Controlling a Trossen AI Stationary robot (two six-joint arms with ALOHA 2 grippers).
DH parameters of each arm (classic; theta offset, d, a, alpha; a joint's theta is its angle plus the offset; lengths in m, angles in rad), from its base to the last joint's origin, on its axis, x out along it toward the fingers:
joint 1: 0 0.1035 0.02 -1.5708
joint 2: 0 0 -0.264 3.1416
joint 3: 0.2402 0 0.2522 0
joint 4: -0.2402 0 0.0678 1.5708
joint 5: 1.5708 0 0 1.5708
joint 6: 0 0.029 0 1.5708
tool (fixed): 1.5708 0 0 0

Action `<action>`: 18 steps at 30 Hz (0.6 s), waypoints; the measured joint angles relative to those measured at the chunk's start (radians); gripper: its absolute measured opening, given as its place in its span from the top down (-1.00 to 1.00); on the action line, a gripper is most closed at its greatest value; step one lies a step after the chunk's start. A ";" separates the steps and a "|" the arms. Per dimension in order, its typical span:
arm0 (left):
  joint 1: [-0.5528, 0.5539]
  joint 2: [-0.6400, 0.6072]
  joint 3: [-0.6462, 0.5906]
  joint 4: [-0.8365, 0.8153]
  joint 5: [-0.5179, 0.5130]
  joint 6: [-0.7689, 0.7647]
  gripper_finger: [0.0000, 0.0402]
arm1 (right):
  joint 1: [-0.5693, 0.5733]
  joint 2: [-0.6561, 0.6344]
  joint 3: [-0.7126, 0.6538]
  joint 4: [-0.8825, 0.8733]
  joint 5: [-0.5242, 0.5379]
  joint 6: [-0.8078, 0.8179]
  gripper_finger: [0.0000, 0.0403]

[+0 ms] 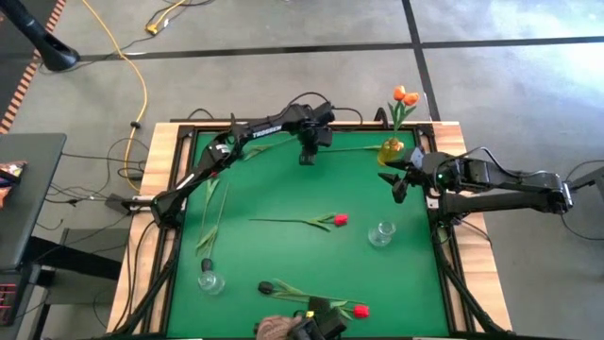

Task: Sort flowers into vase by color
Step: Put the orange tulip into the yellow flower vase

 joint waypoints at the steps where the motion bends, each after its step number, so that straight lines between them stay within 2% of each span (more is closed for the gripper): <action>1: -0.002 -0.004 0.000 0.008 0.010 0.013 0.57 | 0.000 0.000 0.000 0.000 0.000 -0.004 -0.22; 9: 0.029 -0.006 0.000 0.014 0.146 0.069 0.57 | 0.000 0.000 0.000 0.000 0.000 -0.009 -0.22; 15: 0.052 -0.006 -0.003 0.013 0.173 0.083 0.57 | 0.000 0.000 0.000 0.002 0.000 -0.032 -0.22; 18: 0.053 -0.006 -0.003 0.016 0.146 0.107 0.57 | 0.000 0.000 0.000 0.002 0.000 -0.033 -0.22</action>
